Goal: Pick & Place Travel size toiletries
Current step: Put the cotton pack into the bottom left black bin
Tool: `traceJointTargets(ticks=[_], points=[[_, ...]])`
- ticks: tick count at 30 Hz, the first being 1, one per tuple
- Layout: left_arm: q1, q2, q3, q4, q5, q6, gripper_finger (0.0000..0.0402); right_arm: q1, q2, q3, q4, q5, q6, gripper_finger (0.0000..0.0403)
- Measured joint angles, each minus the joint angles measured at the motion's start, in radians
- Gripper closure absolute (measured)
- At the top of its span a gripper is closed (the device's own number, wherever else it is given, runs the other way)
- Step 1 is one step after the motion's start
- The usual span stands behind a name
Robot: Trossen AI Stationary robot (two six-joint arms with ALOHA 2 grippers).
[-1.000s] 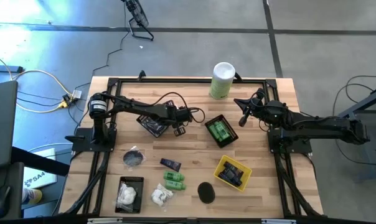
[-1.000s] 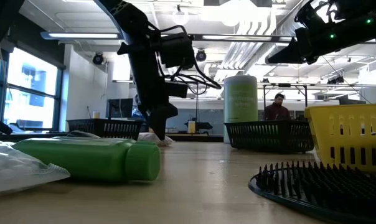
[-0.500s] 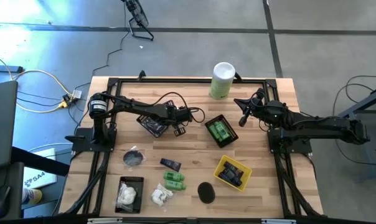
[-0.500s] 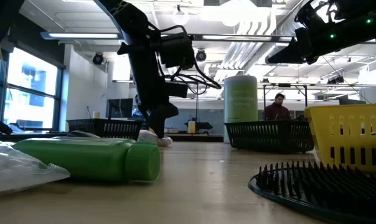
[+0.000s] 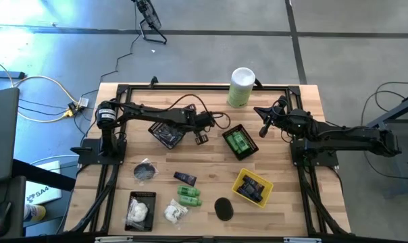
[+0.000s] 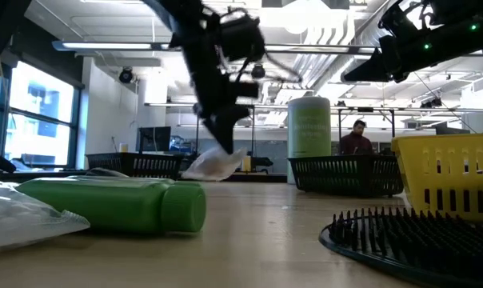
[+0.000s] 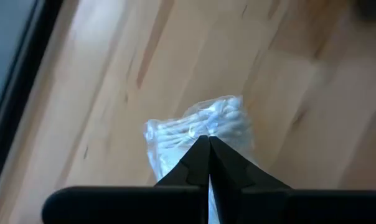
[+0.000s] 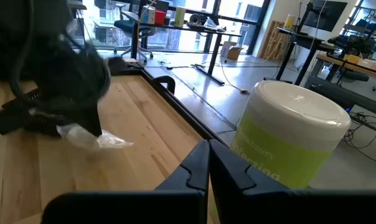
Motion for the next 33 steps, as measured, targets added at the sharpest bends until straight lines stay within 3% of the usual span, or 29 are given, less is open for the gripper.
traceJointTargets(ticks=[18, 24, 33], points=[[0.0, 0.0, 0.388, -0.462, 0.11, 0.014, 0.0401, 0.0, 0.0, 0.0, -0.014, 0.0, -0.008, 0.0398], [-0.008, 0.0, 0.471, -0.577, 0.21, -0.033, 0.0401, 0.0, 0.0, 0.0, -0.014, 0.0, -0.008, 0.0398], [-0.104, -0.017, 0.524, -0.733, 0.205, -0.166, 0.0401, 0.0, 0.0, 0.0, -0.015, -0.005, -0.001, 0.0398]])
